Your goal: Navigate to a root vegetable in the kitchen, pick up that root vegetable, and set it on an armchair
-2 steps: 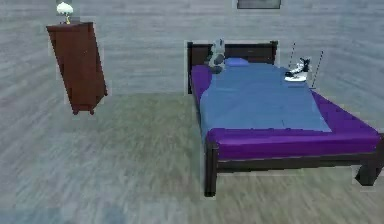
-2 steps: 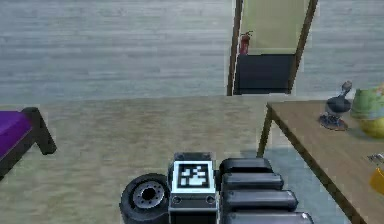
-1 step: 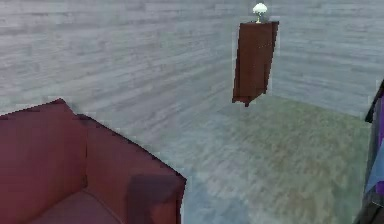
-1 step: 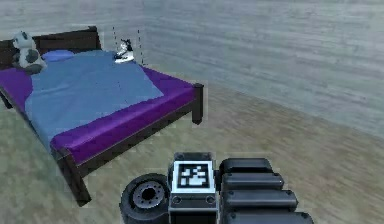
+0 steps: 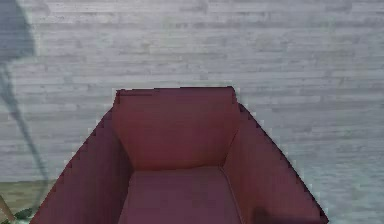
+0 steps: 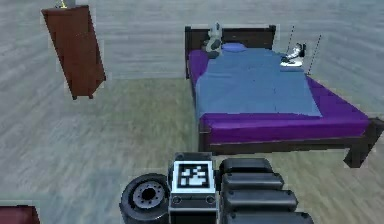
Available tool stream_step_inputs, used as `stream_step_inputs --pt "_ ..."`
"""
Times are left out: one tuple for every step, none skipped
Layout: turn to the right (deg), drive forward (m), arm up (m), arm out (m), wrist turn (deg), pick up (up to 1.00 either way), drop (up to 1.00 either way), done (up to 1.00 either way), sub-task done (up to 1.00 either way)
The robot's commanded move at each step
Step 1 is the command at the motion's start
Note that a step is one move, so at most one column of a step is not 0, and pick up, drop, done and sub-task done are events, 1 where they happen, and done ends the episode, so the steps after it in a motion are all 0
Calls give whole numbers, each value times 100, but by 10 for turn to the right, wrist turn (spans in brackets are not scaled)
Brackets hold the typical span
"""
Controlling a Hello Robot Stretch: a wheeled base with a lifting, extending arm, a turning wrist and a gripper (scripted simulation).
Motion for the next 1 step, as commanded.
stream_step_inputs --pt "-60 0 0 0 0 0 0 0 0"
